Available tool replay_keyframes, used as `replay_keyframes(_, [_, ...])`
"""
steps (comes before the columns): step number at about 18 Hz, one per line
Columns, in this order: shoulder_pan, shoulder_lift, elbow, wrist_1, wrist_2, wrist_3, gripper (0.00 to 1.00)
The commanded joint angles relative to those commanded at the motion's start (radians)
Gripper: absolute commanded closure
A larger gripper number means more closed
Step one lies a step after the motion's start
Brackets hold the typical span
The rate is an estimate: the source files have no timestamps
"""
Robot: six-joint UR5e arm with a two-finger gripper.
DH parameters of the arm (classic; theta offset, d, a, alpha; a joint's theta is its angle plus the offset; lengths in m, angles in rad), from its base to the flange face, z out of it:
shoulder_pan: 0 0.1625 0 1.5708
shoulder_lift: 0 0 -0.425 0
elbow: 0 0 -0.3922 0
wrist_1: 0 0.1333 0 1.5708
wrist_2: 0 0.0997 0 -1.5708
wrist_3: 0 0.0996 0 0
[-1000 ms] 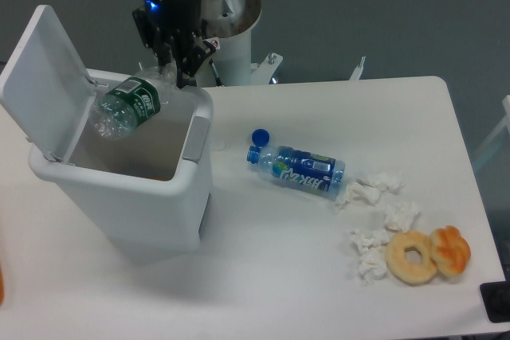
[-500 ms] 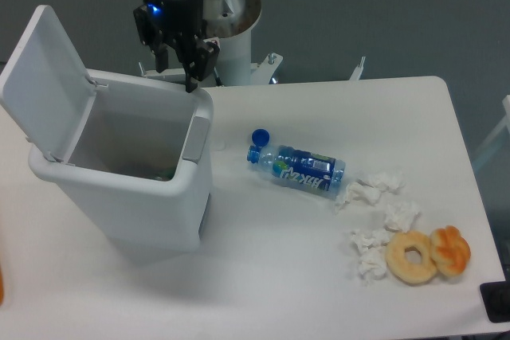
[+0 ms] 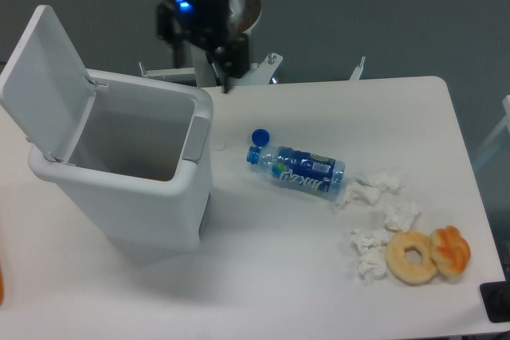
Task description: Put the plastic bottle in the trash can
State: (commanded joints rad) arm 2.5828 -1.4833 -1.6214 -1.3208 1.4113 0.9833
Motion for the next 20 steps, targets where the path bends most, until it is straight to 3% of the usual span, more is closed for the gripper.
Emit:
replay_keyframes(4, [0.123, -0.124, 0.011, 0.112, -0.038, 0.0, 0.0])
replay_keyframes(7, [0.138, -0.239, 0.04, 0.176, -0.029, 0.038, 0.0])
replay_keyframes(12, [0.126, -0.415, 0.087, 0.193, 0.049, 0.236, 0.0])
replay_keyframes(15, [0.109, -0.532, 0.176, 0.206, 0.112, 0.287, 0.0])
replay_keyframes(20, [0.109, -0.592, 0.192, 0.227, 0.15, 0.322, 0.0])
